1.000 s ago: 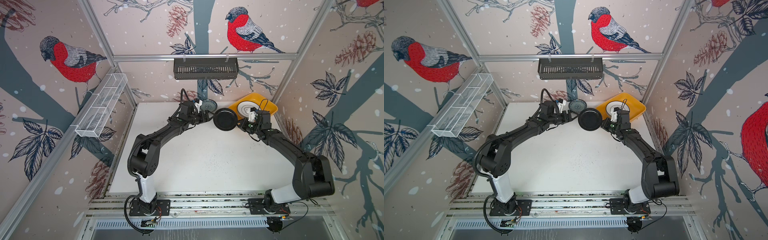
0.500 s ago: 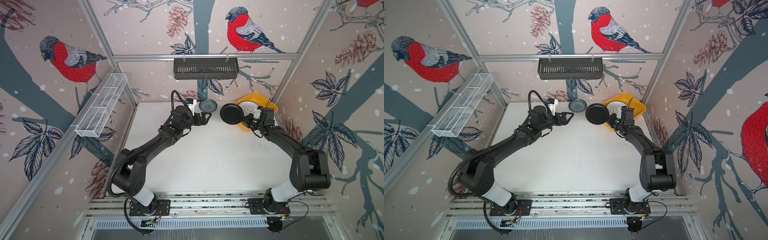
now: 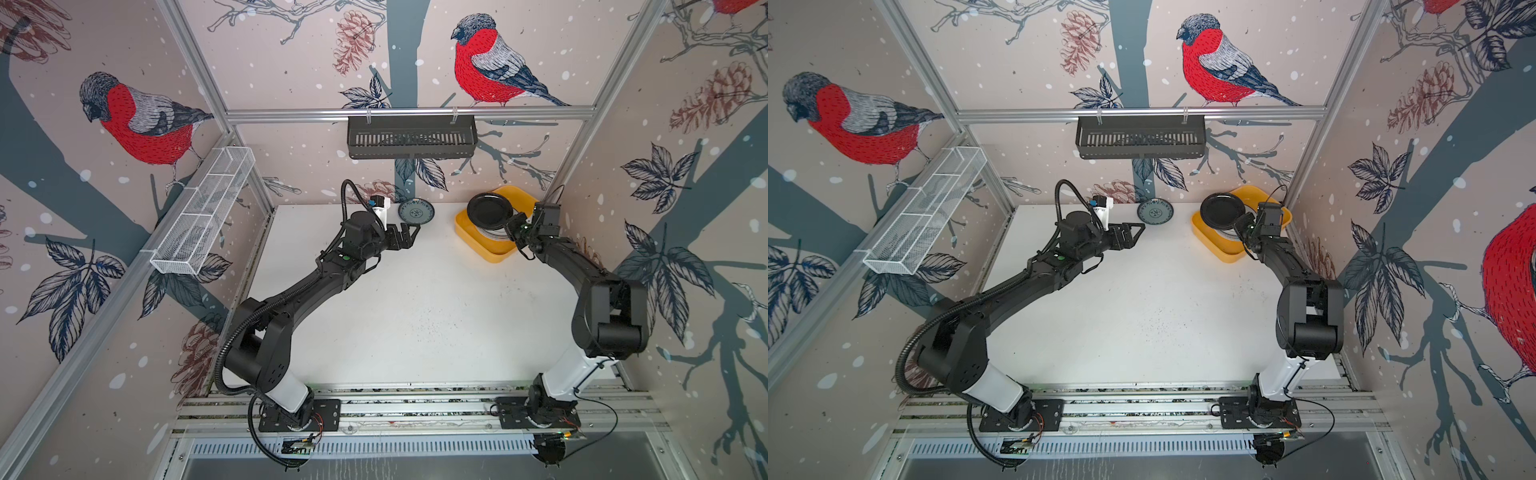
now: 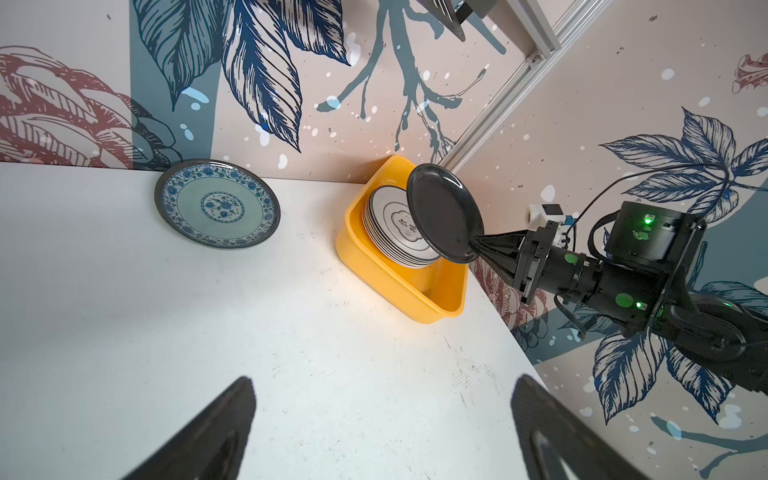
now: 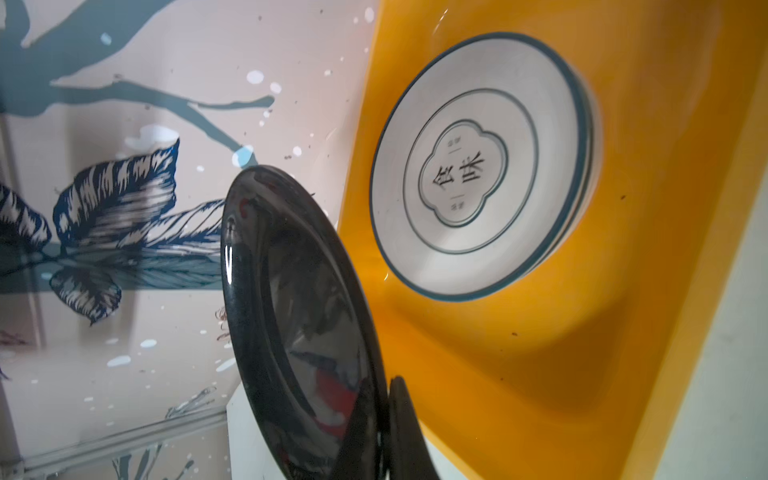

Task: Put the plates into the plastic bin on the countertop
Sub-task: 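Carry the black plate into the yellow bin with the right gripper while left releases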

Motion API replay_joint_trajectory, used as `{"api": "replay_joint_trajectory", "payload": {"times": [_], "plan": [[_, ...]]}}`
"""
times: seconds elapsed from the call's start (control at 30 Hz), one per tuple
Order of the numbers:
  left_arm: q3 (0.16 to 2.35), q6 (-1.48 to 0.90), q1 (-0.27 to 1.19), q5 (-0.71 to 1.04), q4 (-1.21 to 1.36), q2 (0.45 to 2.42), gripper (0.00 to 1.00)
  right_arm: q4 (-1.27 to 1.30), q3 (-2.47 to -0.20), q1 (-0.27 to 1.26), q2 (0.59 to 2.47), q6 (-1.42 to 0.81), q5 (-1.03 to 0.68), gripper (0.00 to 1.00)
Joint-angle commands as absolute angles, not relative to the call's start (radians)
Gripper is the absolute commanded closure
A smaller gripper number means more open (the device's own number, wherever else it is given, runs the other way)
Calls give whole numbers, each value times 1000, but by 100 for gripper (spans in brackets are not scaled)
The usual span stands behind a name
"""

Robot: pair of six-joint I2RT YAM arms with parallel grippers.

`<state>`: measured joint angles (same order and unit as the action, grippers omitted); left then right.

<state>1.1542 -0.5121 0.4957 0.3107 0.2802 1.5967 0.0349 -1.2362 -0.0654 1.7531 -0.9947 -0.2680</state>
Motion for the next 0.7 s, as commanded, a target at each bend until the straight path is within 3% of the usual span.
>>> {"api": "replay_joint_trajectory", "payload": {"times": [0.0, 0.67], "plan": [[1172, -490, 495, 293, 310, 1610, 4, 52, -1270, -88, 1788, -1027, -241, 99], [1309, -497, 451, 264, 274, 1730, 4, -68, -1567, -135, 2109, -1022, -221, 99]]}}
